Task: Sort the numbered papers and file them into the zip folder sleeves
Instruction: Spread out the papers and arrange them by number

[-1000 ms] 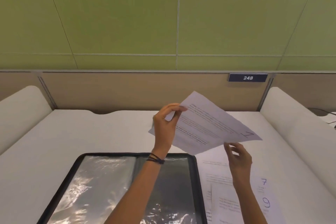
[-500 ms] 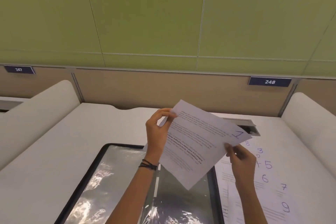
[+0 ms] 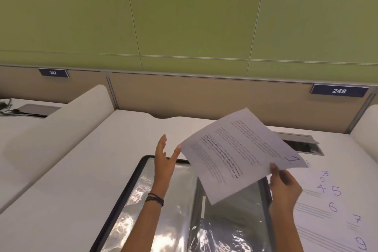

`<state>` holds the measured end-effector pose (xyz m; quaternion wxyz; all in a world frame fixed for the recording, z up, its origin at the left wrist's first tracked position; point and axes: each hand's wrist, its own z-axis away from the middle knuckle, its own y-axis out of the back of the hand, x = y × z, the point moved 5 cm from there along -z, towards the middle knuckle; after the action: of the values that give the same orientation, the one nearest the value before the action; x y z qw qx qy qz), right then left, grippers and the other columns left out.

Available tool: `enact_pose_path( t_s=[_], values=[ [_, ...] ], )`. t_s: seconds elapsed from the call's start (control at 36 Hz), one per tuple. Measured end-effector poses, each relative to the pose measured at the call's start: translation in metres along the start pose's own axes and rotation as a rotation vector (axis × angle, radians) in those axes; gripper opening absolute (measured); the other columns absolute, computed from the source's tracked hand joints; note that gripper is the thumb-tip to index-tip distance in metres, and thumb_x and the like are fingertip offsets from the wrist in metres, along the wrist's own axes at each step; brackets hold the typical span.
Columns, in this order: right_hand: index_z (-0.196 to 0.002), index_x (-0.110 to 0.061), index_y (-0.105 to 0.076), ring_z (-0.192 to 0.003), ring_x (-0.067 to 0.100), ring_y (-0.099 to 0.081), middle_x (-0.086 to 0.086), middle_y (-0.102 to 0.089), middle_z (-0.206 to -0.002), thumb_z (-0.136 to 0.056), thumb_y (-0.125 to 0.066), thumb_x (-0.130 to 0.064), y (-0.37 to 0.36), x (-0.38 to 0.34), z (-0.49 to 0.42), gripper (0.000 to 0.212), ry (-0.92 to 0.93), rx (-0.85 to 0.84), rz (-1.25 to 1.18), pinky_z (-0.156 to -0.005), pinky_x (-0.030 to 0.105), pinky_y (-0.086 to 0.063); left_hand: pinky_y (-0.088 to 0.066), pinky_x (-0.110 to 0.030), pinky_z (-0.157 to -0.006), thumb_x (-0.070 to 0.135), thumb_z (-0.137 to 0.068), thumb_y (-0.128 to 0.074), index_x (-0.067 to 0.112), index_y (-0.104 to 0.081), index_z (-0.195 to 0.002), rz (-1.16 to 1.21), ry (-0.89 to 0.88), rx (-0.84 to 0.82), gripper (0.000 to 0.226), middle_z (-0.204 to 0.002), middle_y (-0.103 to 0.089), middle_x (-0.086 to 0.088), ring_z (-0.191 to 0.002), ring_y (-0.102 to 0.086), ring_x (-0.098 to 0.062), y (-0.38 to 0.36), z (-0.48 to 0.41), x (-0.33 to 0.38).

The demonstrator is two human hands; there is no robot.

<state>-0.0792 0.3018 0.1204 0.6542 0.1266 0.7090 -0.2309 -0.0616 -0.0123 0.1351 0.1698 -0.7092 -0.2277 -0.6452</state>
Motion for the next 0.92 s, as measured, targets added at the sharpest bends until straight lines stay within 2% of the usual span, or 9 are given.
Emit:
enact_pose_path(
  t_s=[0.08, 0.19, 0.28, 0.36, 0.44, 0.58, 0.75, 0.83, 0.92],
  values=[
    [-0.073, -0.025, -0.059, -0.075, 0.022, -0.05, 0.001, -0.059, -0.074, -0.086, -0.065, -0.026, -0.01, 0.008, 0.007, 0.014, -0.06, 0.016, -0.051, -0.076, 0.034, -0.045, -0.029, -0.034, -0.109, 0.028, -0.089, -0.063, 0.022, -0.019, -0.15, -0.031, 0.185, -0.101, 0.075, -0.151, -0.032, -0.002, -0.138, -0.032, -0.016, 0.002, 0.002, -0.014],
    [-0.077, -0.013, -0.061, -0.059, 0.016, -0.04, 0.006, -0.052, -0.067, -0.078, -0.068, -0.036, -0.023, 0.022, 0.012, 0.024, -0.13, 0.001, -0.086, -0.052, 0.017, -0.039, -0.033, -0.033, -0.107, 0.034, -0.089, -0.061, 0.017, -0.015, -0.151, -0.088, 0.346, -0.243, 0.079, -0.143, -0.043, -0.004, -0.131, -0.042, -0.019, 0.008, 0.004, -0.04],
    [-0.088, -0.003, -0.062, -0.052, 0.012, -0.034, 0.007, -0.048, -0.064, -0.085, -0.067, -0.028, -0.034, 0.03, 0.014, 0.025, -0.16, -0.006, -0.085, -0.042, 0.011, -0.034, -0.04, -0.033, -0.102, 0.039, -0.091, -0.056, 0.022, -0.018, -0.149, -0.073, 0.404, -0.358, 0.071, -0.127, -0.055, -0.003, -0.118, -0.053, -0.016, 0.01, 0.008, -0.057],
    [-0.096, -0.001, -0.062, -0.046, 0.006, -0.035, 0.005, -0.048, -0.063, -0.087, -0.065, -0.023, -0.045, 0.038, 0.017, 0.024, -0.169, -0.014, -0.08, -0.04, 0.011, -0.034, -0.048, -0.031, -0.094, 0.043, -0.092, -0.054, 0.031, -0.028, -0.138, -0.032, 0.416, -0.375, 0.054, -0.115, -0.062, 0.0, -0.103, -0.063, -0.014, 0.016, 0.008, -0.065],
    [-0.098, -0.001, -0.063, -0.049, 0.009, -0.034, 0.004, -0.047, -0.063, -0.087, -0.064, -0.019, -0.056, 0.043, 0.021, 0.021, -0.194, -0.024, -0.098, -0.039, 0.012, -0.032, -0.055, -0.028, -0.078, 0.034, -0.092, -0.058, 0.031, -0.039, -0.128, -0.009, 0.377, -0.344, 0.04, -0.109, -0.067, -0.005, -0.095, -0.067, -0.019, 0.027, 0.003, -0.073],
    [-0.1, -0.002, -0.062, -0.054, 0.01, -0.035, 0.004, -0.049, -0.065, -0.089, -0.062, -0.017, -0.07, 0.051, 0.026, 0.019, -0.195, -0.057, -0.051, -0.04, 0.009, -0.033, -0.054, -0.022, -0.063, 0.01, -0.092, -0.058, 0.014, -0.053, -0.118, -0.002, 0.332, -0.285, 0.027, -0.099, -0.069, -0.01, -0.085, -0.068, -0.019, 0.046, -0.005, -0.08],
    [-0.106, -0.001, -0.061, -0.058, 0.011, -0.043, 0.005, -0.054, -0.07, -0.092, -0.057, -0.022, -0.095, 0.066, 0.033, 0.025, -0.23, -0.163, 0.043, -0.044, 0.01, -0.041, -0.054, -0.022, -0.06, 0.003, -0.091, -0.058, 0.012, -0.059, -0.098, 0.02, 0.339, -0.257, 0.011, -0.095, -0.068, -0.01, -0.076, -0.067, -0.017, 0.072, -0.024, -0.096],
    [-0.107, -0.007, -0.058, -0.067, 0.014, -0.053, 0.005, -0.057, -0.079, -0.098, -0.044, -0.029, -0.111, 0.076, 0.043, 0.027, -0.294, -0.225, 0.067, -0.057, 0.024, -0.047, -0.055, -0.022, -0.06, 0.0, -0.091, -0.057, 0.01, -0.06, -0.096, 0.055, 0.372, -0.223, 0.012, -0.09, -0.069, -0.009, -0.078, -0.068, -0.02, 0.09, -0.031, -0.104],
    [-0.104, -0.011, -0.056, -0.075, 0.018, -0.058, 0.004, -0.062, -0.084, -0.101, -0.035, -0.031, -0.134, 0.091, 0.058, 0.029, -0.36, -0.335, 0.094, -0.064, 0.03, -0.049, -0.056, -0.025, -0.065, 0.002, -0.091, -0.058, 0.008, -0.062, -0.1, 0.091, 0.412, -0.188, 0.012, -0.097, -0.071, -0.012, -0.085, -0.069, -0.021, 0.113, -0.038, -0.118]
  ],
)
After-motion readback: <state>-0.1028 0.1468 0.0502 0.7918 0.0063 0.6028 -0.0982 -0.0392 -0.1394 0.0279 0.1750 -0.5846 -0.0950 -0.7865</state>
